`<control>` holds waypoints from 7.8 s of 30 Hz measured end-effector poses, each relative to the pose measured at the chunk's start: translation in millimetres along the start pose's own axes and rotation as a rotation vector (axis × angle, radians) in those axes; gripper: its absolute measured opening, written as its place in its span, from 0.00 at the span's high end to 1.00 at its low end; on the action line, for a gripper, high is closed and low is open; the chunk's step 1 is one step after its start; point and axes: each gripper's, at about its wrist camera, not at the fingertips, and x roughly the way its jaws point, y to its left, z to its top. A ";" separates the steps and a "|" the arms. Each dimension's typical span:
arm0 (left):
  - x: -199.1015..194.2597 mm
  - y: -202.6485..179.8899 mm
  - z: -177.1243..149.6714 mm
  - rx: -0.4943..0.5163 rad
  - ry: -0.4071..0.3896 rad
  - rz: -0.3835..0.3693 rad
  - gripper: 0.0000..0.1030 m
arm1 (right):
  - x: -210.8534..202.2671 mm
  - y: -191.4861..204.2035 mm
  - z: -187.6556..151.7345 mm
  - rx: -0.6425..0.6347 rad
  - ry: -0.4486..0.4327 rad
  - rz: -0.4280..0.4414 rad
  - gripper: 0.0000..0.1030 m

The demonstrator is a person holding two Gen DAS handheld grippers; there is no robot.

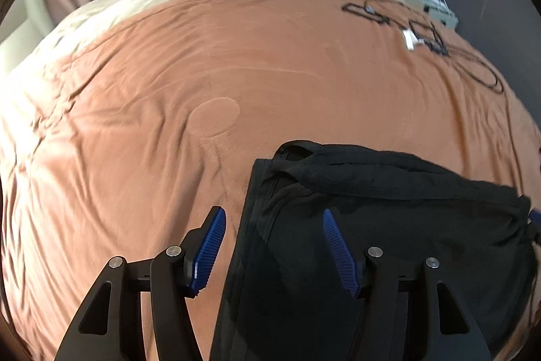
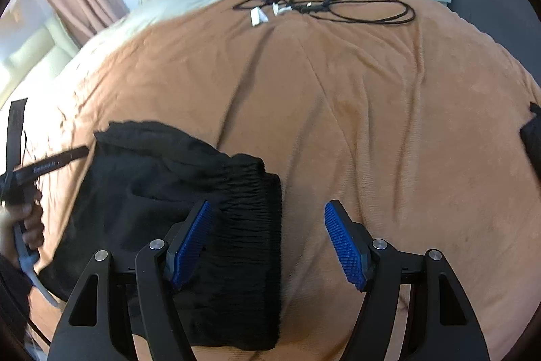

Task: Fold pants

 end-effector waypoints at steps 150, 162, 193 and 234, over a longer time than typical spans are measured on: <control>-245.6 79.0 -355.5 -0.602 -0.055 -0.330 0.95 | -69.9 -9.6 -132.1 0.157 0.054 0.359 0.82; -254.9 74.5 -406.5 -0.668 -0.052 -0.359 0.94 | -78.6 4.3 -149.8 0.074 0.060 0.357 0.82; -226.0 82.3 -422.9 -0.678 -0.051 -0.408 0.32 | -135.0 48.6 -180.3 -0.050 -0.079 0.205 0.52; -223.7 100.7 -408.9 -0.721 -0.026 -0.290 0.32 | -27.1 178.0 -136.2 -0.312 0.201 0.197 0.71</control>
